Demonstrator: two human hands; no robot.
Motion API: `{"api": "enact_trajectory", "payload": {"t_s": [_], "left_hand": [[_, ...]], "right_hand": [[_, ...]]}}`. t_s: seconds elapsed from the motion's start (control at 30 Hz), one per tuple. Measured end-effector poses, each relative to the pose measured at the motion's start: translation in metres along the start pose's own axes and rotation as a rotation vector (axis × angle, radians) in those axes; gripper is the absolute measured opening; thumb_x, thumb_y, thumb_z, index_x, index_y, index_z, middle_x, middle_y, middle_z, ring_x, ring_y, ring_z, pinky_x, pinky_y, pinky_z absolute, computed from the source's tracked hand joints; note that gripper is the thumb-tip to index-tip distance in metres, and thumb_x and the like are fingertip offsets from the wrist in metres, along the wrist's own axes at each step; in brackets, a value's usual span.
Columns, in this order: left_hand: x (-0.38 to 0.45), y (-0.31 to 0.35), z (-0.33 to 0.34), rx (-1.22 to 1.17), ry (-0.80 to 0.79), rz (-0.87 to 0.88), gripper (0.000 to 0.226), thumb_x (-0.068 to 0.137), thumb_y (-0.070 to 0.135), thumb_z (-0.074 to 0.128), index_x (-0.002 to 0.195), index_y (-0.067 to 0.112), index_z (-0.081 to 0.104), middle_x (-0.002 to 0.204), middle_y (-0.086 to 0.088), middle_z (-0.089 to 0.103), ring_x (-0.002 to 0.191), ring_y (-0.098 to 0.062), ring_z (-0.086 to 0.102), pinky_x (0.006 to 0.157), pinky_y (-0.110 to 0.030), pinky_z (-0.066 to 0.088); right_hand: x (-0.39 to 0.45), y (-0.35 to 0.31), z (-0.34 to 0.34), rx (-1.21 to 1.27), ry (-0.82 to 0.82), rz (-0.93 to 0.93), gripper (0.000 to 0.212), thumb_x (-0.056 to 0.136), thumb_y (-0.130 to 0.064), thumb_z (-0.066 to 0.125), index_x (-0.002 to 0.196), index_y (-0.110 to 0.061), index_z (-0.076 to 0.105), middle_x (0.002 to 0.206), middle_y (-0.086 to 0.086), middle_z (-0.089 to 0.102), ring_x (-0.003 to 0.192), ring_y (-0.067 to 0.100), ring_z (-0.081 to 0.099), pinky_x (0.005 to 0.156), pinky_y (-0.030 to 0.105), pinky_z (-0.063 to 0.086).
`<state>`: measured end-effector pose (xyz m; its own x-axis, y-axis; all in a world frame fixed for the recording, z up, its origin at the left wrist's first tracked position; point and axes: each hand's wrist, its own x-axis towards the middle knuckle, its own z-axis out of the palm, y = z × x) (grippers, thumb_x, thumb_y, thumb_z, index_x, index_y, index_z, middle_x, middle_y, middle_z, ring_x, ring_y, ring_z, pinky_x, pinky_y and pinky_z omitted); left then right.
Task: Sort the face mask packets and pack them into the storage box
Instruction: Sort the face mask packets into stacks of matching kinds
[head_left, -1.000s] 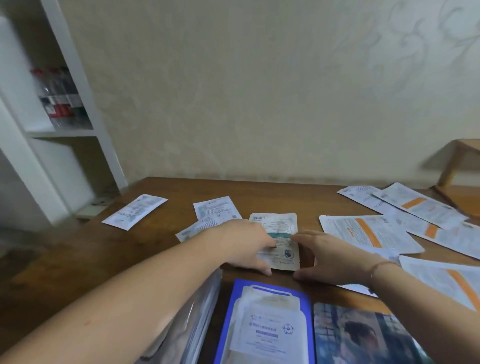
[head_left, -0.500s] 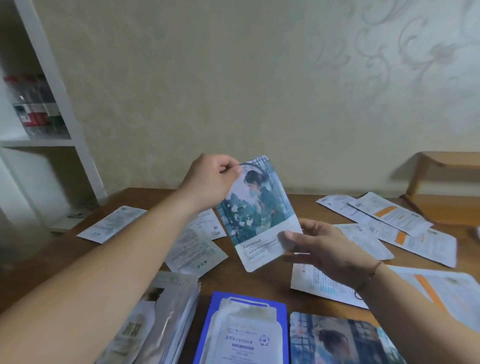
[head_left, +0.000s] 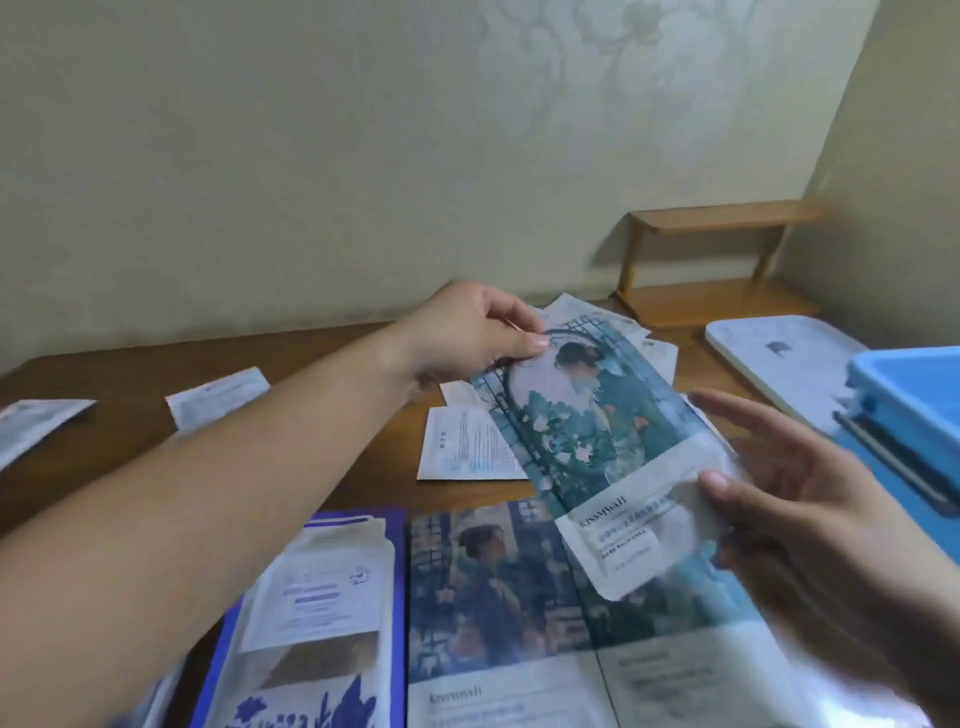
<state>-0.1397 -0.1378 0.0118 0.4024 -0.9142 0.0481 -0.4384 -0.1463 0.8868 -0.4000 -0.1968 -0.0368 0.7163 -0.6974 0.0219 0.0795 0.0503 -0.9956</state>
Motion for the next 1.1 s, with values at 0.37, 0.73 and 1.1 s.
{"api": "enact_trajectory", "payload": {"t_s": [0.37, 0.73, 1.1], "left_hand": [[0.010, -0.023, 0.102, 0.380, -0.269, -0.058, 0.012, 0.082, 0.022, 0.080, 0.094, 0.022, 0.077, 0.070, 0.005, 0.068, 0.065, -0.006, 0.061, 0.068, -0.022, 0.045], [-0.005, -0.043, 0.102, 0.561, -0.189, 0.075, 0.016, 0.085, 0.030, 0.076, 0.099, 0.022, 0.075, 0.088, 0.006, 0.070, 0.082, -0.009, 0.063, 0.077, -0.026, 0.052], [-0.018, -0.049, 0.101, 0.712, -0.239, 0.232, 0.022, 0.089, 0.039, 0.069, 0.105, 0.025, 0.073, 0.103, 0.009, 0.068, 0.090, -0.005, 0.061, 0.087, -0.033, 0.053]], "right_hand": [[-0.071, 0.033, -0.045, -0.053, 0.194, 0.281, 0.060, 0.056, -0.007, 0.079, 0.114, -0.018, 0.066, 0.083, 0.020, 0.075, 0.056, 0.030, 0.068, 0.044, 0.031, 0.055], [-0.079, 0.042, -0.044, -0.202, 0.125, 0.119, 0.045, 0.056, -0.035, 0.088, 0.097, -0.025, 0.074, 0.064, 0.013, 0.072, 0.048, 0.028, 0.067, 0.048, 0.022, 0.054], [-0.040, 0.079, -0.041, -1.229, 0.060, -0.561, 0.053, 0.085, -0.069, 0.049, 0.113, -0.029, 0.070, 0.129, -0.005, 0.063, 0.123, 0.020, 0.057, 0.096, 0.036, 0.052]]}}
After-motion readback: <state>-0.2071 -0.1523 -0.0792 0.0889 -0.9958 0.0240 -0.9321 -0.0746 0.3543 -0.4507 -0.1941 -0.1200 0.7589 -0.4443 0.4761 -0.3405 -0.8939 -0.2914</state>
